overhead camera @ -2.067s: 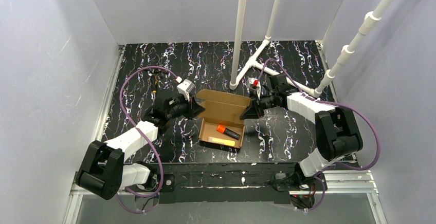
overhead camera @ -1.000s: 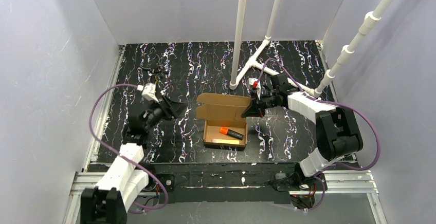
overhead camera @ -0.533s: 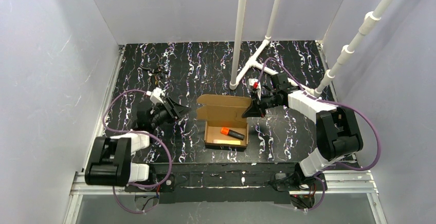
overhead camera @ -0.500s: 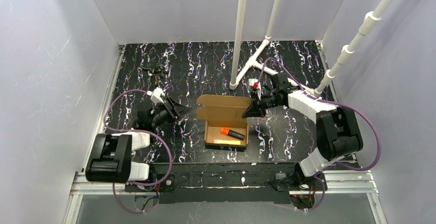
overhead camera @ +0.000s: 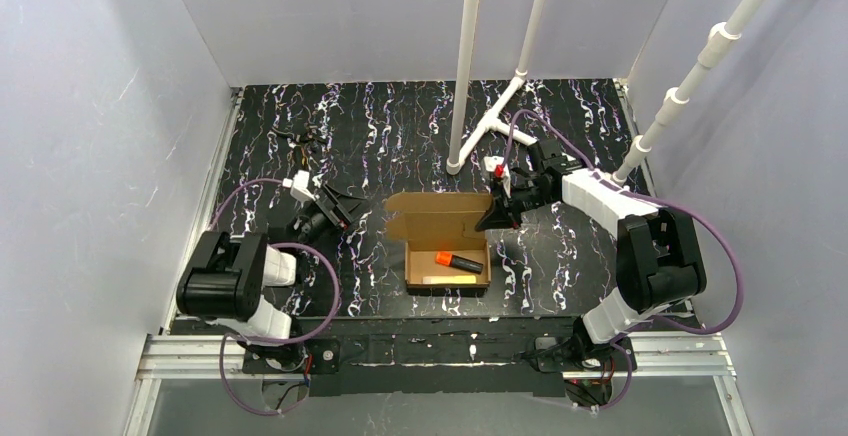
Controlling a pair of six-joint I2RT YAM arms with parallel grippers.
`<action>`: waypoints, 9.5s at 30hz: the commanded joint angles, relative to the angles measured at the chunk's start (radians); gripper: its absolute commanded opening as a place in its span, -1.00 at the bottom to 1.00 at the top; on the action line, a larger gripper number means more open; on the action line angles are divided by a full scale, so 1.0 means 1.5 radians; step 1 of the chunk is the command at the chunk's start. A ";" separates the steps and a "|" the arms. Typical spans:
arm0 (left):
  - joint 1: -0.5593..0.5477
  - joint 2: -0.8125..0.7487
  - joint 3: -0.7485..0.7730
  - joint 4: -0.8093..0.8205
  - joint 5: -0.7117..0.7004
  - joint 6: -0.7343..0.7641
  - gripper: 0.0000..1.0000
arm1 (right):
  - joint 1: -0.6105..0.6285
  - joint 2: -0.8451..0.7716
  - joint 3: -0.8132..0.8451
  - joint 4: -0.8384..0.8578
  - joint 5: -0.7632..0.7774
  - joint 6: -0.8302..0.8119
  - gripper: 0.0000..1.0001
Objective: Fold the paper box
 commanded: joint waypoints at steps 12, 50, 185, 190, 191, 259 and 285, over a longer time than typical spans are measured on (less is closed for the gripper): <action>-0.076 0.021 0.030 0.075 0.023 0.148 0.89 | -0.039 0.031 0.067 -0.176 0.008 -0.156 -0.97; -0.124 -0.123 -0.050 0.030 -0.039 0.349 0.25 | -0.038 -0.005 0.048 -0.093 0.007 -0.078 -0.97; -0.228 -0.150 0.114 -0.266 -0.027 0.170 -0.20 | -0.043 -0.010 0.073 -0.075 0.108 -0.041 -0.03; -0.232 -0.140 0.109 -0.266 -0.025 0.162 -0.28 | -0.062 -0.034 0.070 -0.086 0.104 -0.047 0.13; -0.235 -0.139 0.109 -0.266 -0.025 0.162 -0.29 | -0.066 -0.039 0.069 -0.090 0.104 -0.051 0.15; -0.277 -0.206 0.052 -0.418 -0.008 0.115 -0.29 | -0.056 -0.169 -0.045 -0.195 0.233 -0.298 0.09; -0.263 -0.197 0.168 -0.569 -0.194 0.264 -0.29 | 0.063 0.091 0.447 -0.260 0.258 -0.001 0.56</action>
